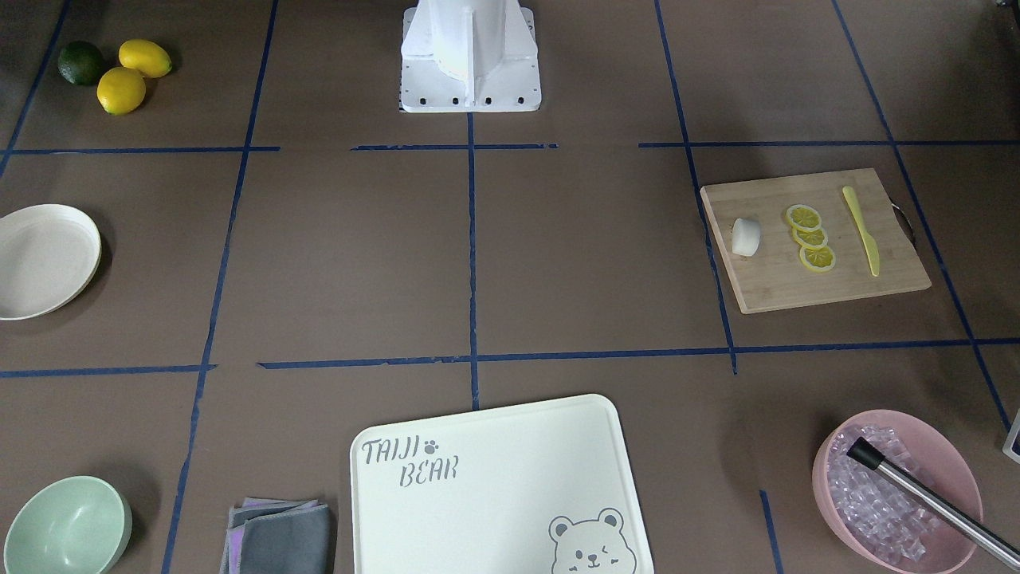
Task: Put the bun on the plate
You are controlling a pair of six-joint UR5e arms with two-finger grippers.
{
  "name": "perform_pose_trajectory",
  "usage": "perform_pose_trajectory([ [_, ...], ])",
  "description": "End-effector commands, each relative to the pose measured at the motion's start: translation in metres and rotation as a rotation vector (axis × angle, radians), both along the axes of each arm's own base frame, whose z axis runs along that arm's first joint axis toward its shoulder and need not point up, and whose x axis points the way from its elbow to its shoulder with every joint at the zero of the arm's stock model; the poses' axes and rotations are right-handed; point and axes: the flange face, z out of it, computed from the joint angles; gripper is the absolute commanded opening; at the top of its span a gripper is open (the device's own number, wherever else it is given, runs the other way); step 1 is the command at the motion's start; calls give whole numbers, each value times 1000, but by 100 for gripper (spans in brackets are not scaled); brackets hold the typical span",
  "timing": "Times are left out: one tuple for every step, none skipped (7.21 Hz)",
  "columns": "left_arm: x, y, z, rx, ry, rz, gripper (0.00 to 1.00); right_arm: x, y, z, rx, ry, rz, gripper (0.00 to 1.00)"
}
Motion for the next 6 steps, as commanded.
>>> perform_pose_trajectory([
  [7,-1,-1,-1,2,14,100,0,-1,-2,6,-2,0,100],
  [8,-1,0,0,5,17,100,0,-4,-5,12,-2,0,100],
  [8,-2,-2,0,7,12,100,0,-5,-6,14,-2,1,100],
  [8,-3,-3,6,7,16,100,0,-4,-4,11,-2,1,100],
  [9,-3,-4,35,7,20,100,0,-6,-4,10,-4,2,100],
  [9,-3,-4,73,10,22,100,-14,-9,-7,-37,-37,25,100],
])
